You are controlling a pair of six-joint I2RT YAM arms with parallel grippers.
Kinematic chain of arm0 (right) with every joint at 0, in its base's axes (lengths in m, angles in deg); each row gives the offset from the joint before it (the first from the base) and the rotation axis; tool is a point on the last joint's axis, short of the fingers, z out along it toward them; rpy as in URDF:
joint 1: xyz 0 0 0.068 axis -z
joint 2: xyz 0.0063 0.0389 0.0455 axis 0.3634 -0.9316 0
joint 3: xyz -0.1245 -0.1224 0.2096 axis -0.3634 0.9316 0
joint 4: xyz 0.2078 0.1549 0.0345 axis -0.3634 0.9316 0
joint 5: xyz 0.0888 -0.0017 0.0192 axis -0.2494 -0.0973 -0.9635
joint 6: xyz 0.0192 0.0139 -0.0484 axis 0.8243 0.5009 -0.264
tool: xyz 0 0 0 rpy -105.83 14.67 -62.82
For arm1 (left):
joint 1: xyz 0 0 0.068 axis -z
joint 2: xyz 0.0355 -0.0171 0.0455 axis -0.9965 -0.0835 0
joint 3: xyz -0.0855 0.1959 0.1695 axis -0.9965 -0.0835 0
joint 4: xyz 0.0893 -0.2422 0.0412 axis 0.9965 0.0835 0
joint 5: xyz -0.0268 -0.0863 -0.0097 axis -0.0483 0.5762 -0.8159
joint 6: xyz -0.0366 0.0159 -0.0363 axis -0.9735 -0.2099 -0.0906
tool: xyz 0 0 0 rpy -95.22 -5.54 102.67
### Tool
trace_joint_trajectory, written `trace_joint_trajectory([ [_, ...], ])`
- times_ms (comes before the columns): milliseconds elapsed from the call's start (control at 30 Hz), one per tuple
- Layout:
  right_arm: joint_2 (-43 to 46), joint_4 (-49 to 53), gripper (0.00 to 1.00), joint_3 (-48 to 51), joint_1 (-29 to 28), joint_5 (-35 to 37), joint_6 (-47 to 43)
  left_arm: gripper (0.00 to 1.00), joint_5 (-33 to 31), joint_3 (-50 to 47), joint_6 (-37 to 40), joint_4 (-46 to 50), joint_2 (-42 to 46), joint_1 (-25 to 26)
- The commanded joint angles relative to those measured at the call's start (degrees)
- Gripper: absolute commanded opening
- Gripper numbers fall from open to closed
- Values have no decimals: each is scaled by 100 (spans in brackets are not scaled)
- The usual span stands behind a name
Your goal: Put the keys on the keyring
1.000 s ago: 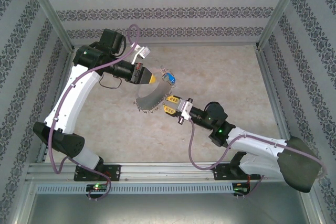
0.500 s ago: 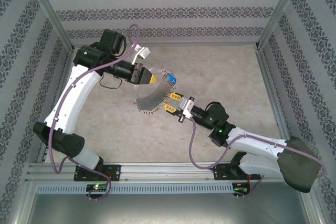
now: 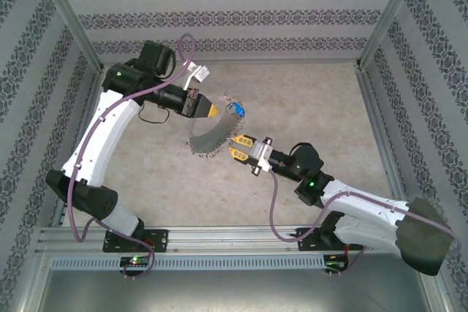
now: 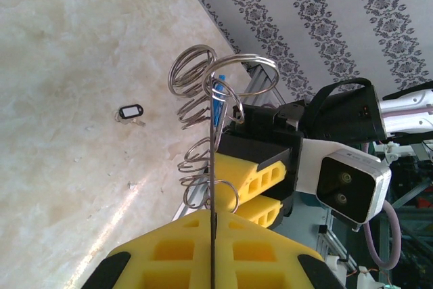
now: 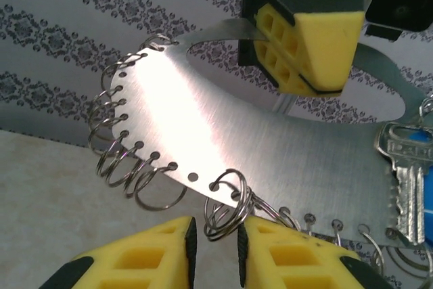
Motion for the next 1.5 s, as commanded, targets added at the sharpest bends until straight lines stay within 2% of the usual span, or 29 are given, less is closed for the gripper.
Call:
trace_joint_trajectory([
  [0, 81, 202, 23, 3, -55, -298, -175, 0, 30, 178, 112, 28, 120, -60],
  [233, 114, 380, 27, 64, -72, 7, -429, 0, 82, 176, 335, 109, 152, -70],
  [467, 447, 619, 26, 5, -77, 68, -640, 0, 184, 111, 473, 89, 190, -71],
  [700, 310, 802, 27, -77, -72, 264, -686, 0, 257, 75, 490, 70, 211, -69],
  [833, 235, 678, 34, -79, -72, 364, -664, 0, 254, 60, 511, 69, 243, -68],
  [1467, 92, 655, 37, -317, -55, 247, -673, 0, 311, -45, 503, 43, 254, -70],
])
